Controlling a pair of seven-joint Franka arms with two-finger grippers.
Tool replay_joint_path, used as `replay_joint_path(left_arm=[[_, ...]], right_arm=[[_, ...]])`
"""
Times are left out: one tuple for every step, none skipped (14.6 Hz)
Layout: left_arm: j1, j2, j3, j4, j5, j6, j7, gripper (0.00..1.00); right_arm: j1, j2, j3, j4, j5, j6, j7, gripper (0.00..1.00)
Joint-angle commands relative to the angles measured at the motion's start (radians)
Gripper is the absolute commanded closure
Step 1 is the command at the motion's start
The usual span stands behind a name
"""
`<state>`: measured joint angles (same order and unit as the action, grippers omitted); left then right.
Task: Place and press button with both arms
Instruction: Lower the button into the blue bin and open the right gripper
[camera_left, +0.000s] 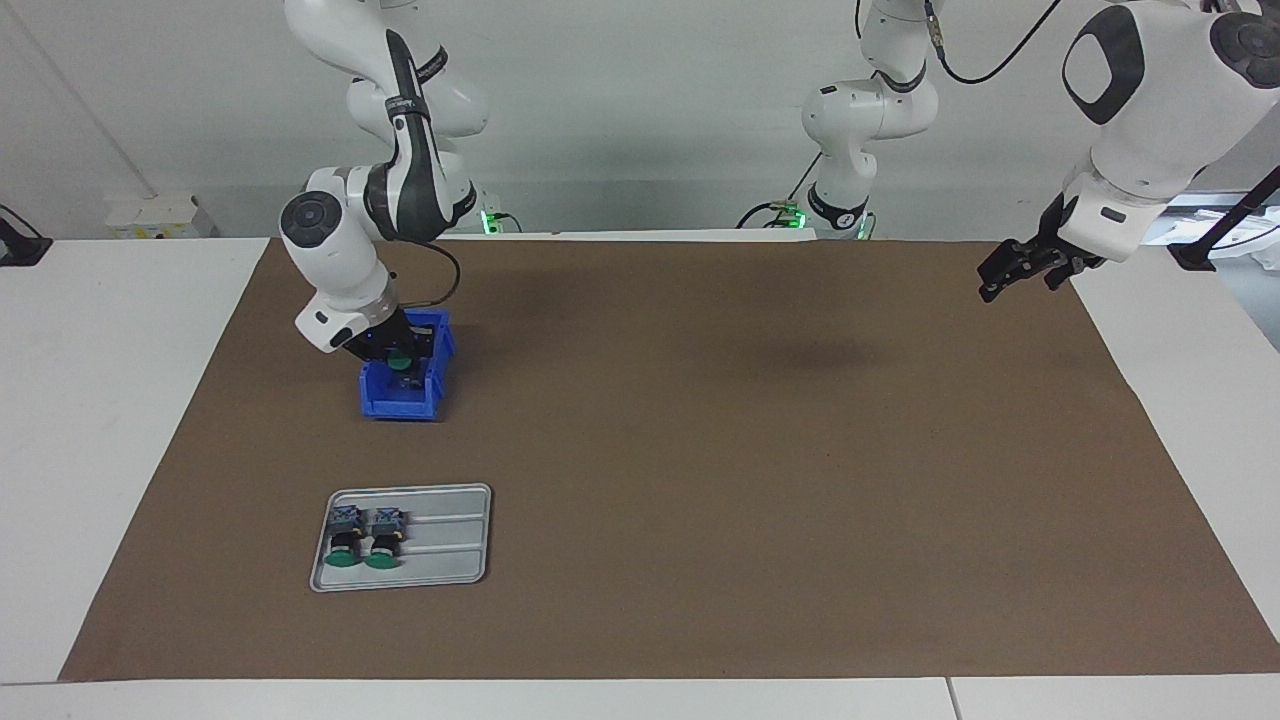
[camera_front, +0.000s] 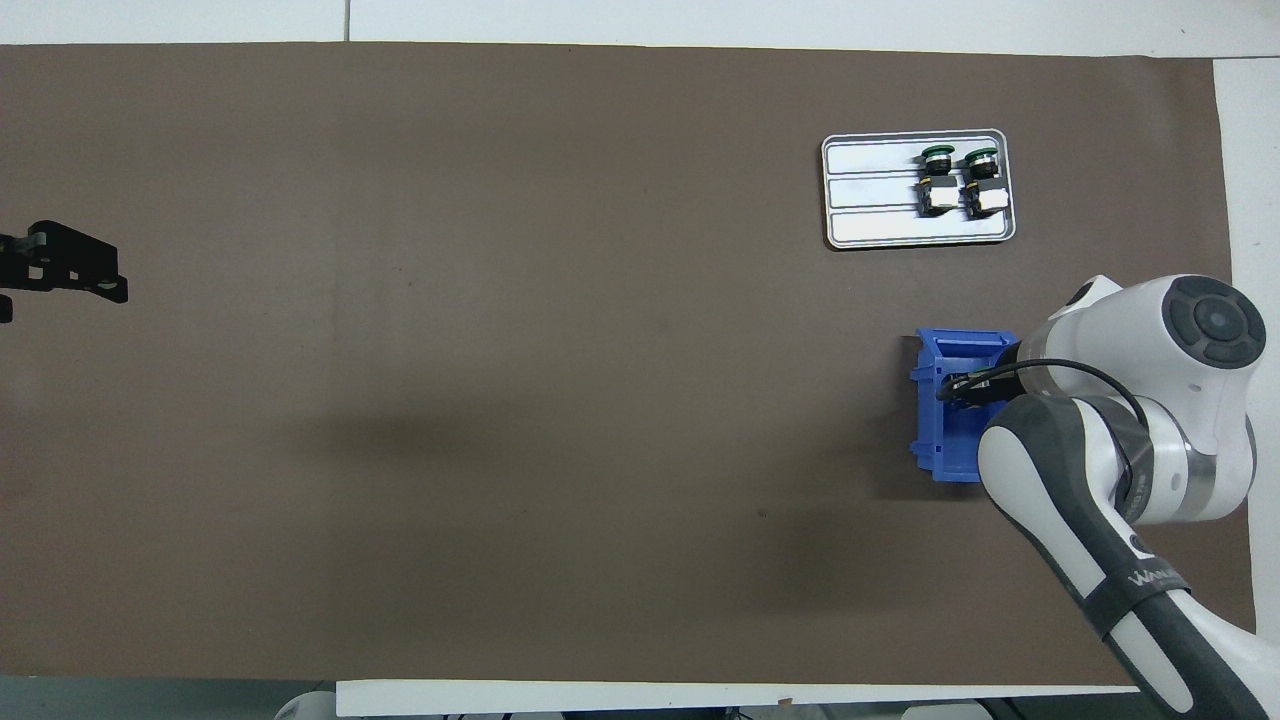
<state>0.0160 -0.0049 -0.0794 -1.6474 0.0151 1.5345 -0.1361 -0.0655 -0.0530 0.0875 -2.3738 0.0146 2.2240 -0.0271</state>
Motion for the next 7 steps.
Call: replay_joint_path(left_arm=[[-0.013,-0.017,0.009,-0.009,0.016,0.006,0.007,0.00],[-0.014,-0.017,0.009,-0.009,0.016,0.004,0.007,0.00],[-0.014,-0.017,0.009,-0.009,0.016,0.004,0.007,0.00],[-0.014,-0.017,0.009,-0.009,0.016,0.006,0.004,0.00],[-0.014,-0.017,0.009,-0.009,0.016,0.006,0.004,0.00],[-0.014,-0.017,0.009,-0.009,0.016,0.006,0.003,0.00],[-0.014,-0.015,0.009,-0.008,0.016,0.006,0.003,0.00]], right_arm=[[-0.002,-0.007,0.003,-0.011,-0.013,0.009,0.016,0.48],[-0.002,-0.007,0.003,-0.010,-0.013,0.008,0.015,0.48],[-0.004,-0.005,0.003,-0.007,-0.016,0.005,0.012,0.46],[-0.007,-0.005,0.003,-0.005,-0.018,0.003,0.012,0.46],[-0.007,-0.005,0.003,-0.004,-0.024,0.002,0.010,0.46],[-0.007,-0.005,0.003,0.001,-0.025,-0.009,0.010,0.46],[-0.007,-0.007,0.003,0.014,-0.033,-0.026,0.010,0.46]])
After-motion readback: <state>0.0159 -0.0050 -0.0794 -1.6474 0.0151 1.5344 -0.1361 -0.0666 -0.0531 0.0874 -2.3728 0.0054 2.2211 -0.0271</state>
